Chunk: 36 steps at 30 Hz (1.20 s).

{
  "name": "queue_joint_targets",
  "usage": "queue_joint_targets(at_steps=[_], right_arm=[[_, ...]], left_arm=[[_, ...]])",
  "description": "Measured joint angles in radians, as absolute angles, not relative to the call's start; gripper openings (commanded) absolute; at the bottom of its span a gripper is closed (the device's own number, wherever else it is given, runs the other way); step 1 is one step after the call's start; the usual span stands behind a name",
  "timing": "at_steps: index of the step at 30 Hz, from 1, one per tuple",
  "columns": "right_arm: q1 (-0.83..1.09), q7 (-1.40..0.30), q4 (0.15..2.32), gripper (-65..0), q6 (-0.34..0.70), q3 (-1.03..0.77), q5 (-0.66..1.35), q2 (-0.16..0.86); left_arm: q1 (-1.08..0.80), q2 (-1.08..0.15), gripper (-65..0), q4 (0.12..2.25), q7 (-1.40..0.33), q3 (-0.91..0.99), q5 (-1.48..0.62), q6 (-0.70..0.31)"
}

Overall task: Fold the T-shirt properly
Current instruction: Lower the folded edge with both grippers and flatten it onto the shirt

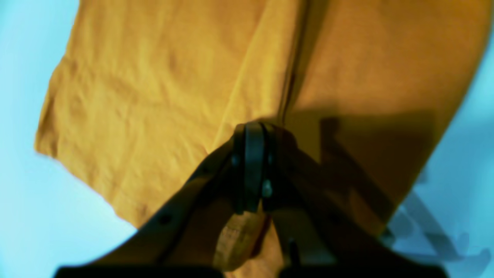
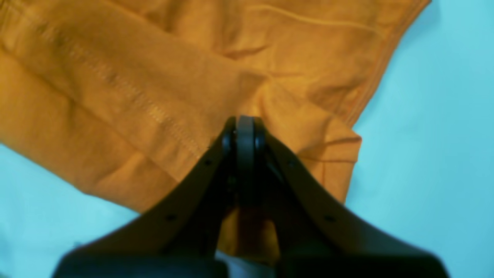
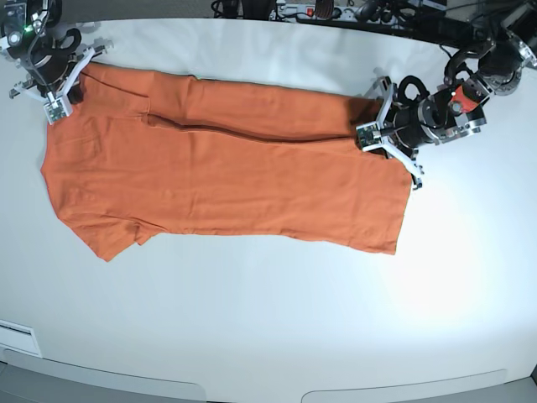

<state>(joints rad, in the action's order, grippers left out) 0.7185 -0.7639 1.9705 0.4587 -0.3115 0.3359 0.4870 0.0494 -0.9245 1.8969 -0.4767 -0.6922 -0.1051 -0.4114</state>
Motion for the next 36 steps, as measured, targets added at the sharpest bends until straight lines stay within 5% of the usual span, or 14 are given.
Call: queue_joint_targets(at_steps=[14,36], right_arm=[[0.882,-0.760,2.030,-65.0,0.314,-0.310,0.190,0.487],[0.903,-0.791,2.035,-64.5,0.226,-0.310,0.104,0.487]], left_arm=[[-0.065,-1.015,-65.0,2.041,-0.527,-0.694,-0.109,-0.409],[-0.113,-1.015,-65.0,2.148,-0.567,-0.696,-0.064,-0.381]])
